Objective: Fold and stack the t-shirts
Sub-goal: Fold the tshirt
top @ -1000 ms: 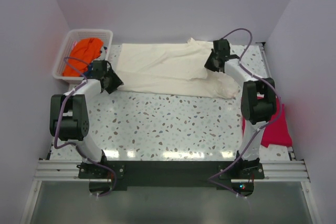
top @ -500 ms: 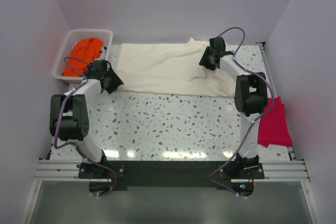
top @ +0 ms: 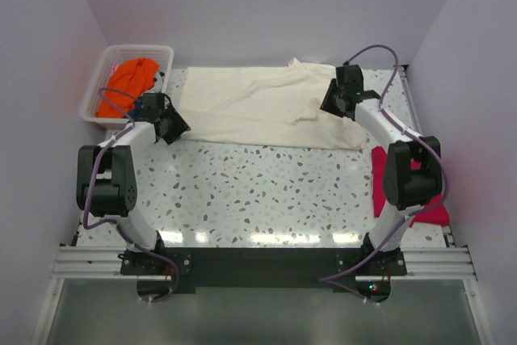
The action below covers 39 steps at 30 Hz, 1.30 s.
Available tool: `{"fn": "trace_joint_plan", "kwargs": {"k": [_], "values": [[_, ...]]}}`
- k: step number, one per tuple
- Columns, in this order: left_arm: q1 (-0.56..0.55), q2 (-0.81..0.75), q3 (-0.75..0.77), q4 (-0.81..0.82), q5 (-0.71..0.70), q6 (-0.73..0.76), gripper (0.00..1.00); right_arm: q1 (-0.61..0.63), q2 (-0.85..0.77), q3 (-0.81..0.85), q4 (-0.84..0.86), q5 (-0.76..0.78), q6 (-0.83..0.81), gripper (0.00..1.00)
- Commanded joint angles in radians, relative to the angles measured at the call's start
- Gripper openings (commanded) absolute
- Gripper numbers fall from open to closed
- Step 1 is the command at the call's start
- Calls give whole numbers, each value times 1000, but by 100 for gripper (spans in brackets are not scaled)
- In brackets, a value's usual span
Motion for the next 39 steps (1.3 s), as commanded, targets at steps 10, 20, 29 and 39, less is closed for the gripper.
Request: {"fn": "trace_joint_plan", "kwargs": {"k": [10,20,29,39], "values": [[-2,-26,9,36,12,25,50,-14,-23,-127,-71,43,-86,21],[-2,20,8,37,9,18,50,-113,-57,-90,-85,46,-112,41],[-2,41,8,39,4,18,50,-118,-175,-205,-54,68,-137,54],[-2,64,-5,42,-10,7,50,-120,-104,-270,-2,86,-109,47]]}}
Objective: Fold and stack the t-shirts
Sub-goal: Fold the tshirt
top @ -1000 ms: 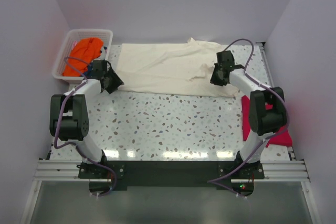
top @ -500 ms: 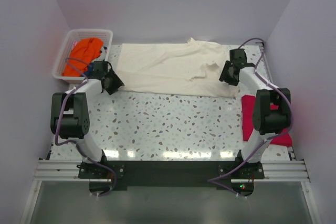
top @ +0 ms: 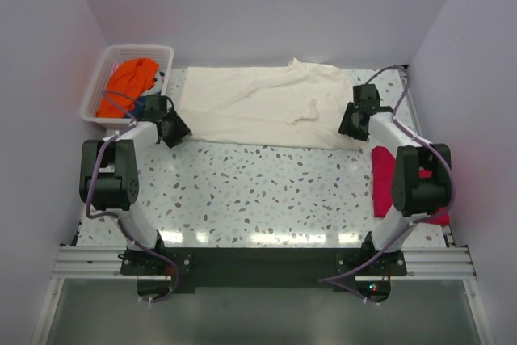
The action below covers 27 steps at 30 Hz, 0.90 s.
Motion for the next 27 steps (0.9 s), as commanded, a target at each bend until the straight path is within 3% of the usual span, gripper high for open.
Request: {"fn": "trace_joint_plan", "kwargs": {"k": [1,4,8,10,13,19,22,25,27], "values": [[-3,9,-5,34,-16,7,50,1,50,-2,54,26,10,47],[-3,15,-3,28,-23,9,50,1,82,9,63,22,19,44],[-2,29,6,-2,-51,9,50,-5,91,39,16,84,25,9],[-2,35,15,-21,-86,9,50,-23,90,58,-13,111,16,3],[-2,46,24,-47,-112,2,50,-51,85,96,-72,126,4,0],[-2,61,28,-68,-131,-10,49,-54,105,115,-115,151,-21,1],[-3,61,26,-71,-132,-11,49,-54,130,95,-112,146,-23,9],[-3,60,26,-73,-132,-8,49,-59,136,79,-109,141,-18,23],[-2,54,26,-73,-129,-7,49,-59,122,70,-104,141,-13,38]]}}
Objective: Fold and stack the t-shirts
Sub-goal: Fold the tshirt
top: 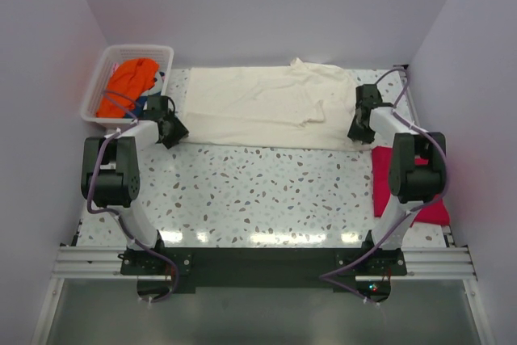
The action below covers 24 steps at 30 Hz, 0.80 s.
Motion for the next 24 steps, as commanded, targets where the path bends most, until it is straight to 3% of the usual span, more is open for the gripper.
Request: {"fn": "trace_joint_plan", "kwargs": {"k": [1,2,4,10,14,19,24], "values": [[-1,13,8,-54,-32,-1,49,-5,-37,-9,-24,43,-5,41],[-3,10,10,-52,-29,1,49,-5,-49,-5,-31,49,-8,49],[-3,-7,10,-51,-26,4,50,-5,-90,9,-54,61,-8,53],[-1,-57,15,-51,-23,13,50,30,-195,47,-5,-58,-6,54],[-1,-88,25,-62,-25,21,50,106,-100,145,13,-89,-8,52],[-3,-138,36,-74,-26,36,50,143,52,242,30,-108,15,27],[-3,-191,33,-68,-21,45,50,146,170,291,33,-98,17,13]]}}
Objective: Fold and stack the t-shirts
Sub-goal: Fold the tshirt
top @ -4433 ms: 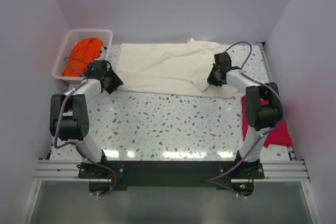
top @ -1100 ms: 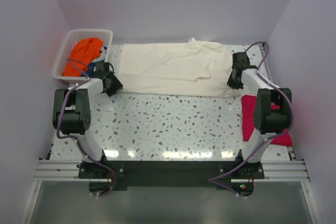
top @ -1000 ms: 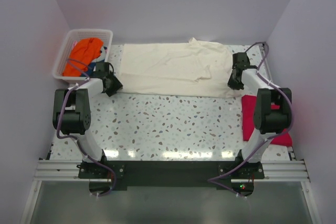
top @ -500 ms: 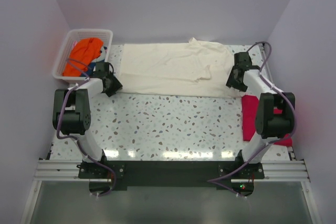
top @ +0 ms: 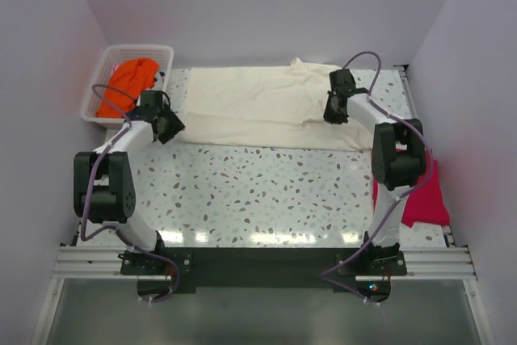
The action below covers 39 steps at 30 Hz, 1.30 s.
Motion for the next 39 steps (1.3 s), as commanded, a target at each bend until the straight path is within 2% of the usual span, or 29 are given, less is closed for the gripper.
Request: {"fn": "trace_joint_plan", "kwargs": {"k": [1,18,28,35,39], "values": [[-3,-66,30,11,-6,32,50,-10,56,62,0,-1,9,11],[-1,-85,2,44,21,32,50,-10,179,125,98,-140,60,18],[-1,-75,3,51,32,38,50,-11,208,130,336,-315,201,21],[-1,-60,2,59,37,42,50,-8,281,154,445,-424,298,27],[-1,-61,-9,68,67,42,51,-10,301,165,480,-479,321,37]]}}
